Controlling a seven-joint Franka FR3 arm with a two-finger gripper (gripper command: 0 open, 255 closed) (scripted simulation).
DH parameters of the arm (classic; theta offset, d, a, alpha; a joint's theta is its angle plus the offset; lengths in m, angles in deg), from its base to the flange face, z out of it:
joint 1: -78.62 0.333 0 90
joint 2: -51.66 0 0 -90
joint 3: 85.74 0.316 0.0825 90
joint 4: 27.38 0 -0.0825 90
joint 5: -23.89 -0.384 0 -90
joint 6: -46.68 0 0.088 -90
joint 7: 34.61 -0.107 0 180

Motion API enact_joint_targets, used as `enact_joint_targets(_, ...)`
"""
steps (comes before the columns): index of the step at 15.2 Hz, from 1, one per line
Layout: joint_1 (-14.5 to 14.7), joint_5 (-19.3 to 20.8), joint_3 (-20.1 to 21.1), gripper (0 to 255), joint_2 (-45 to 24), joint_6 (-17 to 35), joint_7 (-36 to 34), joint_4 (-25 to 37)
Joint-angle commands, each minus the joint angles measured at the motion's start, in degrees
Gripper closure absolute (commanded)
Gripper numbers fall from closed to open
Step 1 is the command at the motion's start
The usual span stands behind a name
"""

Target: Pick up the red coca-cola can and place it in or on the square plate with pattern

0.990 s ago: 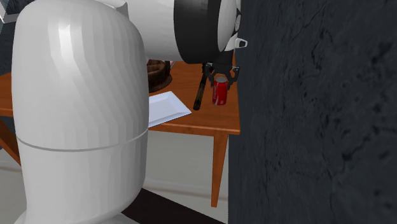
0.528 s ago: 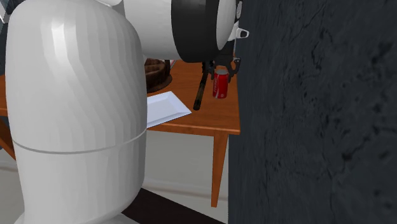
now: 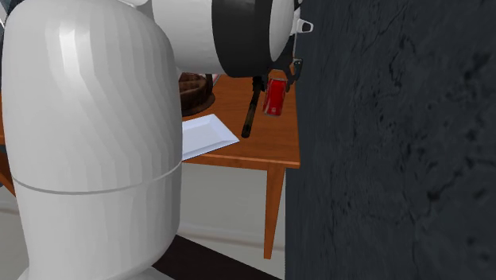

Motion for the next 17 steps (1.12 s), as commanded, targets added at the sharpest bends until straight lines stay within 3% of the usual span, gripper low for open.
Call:
enact_joint_targets(1, 0.66, 0.02, 0.35, 255, 1.26, -0.19, -1.03, -1.05)
enact_joint_targets(9, 5.78, -0.12, 3.74, 255, 10.19, 1.72, -9.63, -11.81)
enact_joint_targets(17, 10.95, -0.63, 8.05, 255, 15.71, 1.81, -19.05, -17.28)
